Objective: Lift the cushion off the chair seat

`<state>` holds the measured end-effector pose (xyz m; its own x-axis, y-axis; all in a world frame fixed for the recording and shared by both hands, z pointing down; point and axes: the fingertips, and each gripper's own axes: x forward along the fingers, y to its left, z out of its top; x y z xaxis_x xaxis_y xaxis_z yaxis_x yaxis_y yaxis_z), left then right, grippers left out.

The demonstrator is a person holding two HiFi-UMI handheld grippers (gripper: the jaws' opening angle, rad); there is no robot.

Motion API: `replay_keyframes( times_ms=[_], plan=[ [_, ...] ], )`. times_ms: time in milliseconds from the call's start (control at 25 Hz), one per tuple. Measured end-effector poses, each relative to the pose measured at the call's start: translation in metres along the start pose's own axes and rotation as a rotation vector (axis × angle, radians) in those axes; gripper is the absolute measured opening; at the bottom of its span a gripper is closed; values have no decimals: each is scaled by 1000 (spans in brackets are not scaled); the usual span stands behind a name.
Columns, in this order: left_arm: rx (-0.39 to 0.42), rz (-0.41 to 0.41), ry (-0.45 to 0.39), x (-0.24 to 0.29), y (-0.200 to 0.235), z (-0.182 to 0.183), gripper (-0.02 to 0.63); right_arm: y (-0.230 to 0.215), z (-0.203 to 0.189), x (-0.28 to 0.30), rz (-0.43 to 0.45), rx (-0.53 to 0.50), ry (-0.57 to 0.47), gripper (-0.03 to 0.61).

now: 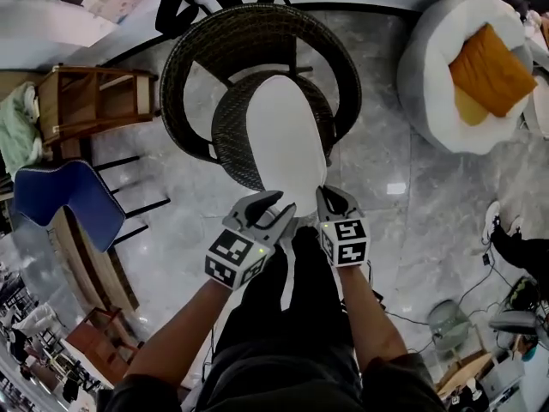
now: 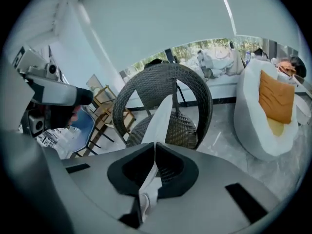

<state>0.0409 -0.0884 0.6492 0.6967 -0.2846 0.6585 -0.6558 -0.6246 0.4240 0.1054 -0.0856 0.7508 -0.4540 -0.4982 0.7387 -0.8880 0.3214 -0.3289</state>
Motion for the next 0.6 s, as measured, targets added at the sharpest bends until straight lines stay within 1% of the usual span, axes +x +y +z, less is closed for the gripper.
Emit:
replay_keyframes(
  times_ms=[200,320,480,600],
  plan=[
    [34,25,-48,-26,-3,26,130,29,46,-32,2,-131,-64,20],
    [51,33,-82,-47,-9,43,130,45,72,-56,4,-153,-112,20],
    [100,58,-159,-81,-14,80,130,61,119,-93,6,-173,-218,20],
    [134,74,-207,-112,-21,100,130,81,152,-126,11,-182,-292,20]
  ],
)
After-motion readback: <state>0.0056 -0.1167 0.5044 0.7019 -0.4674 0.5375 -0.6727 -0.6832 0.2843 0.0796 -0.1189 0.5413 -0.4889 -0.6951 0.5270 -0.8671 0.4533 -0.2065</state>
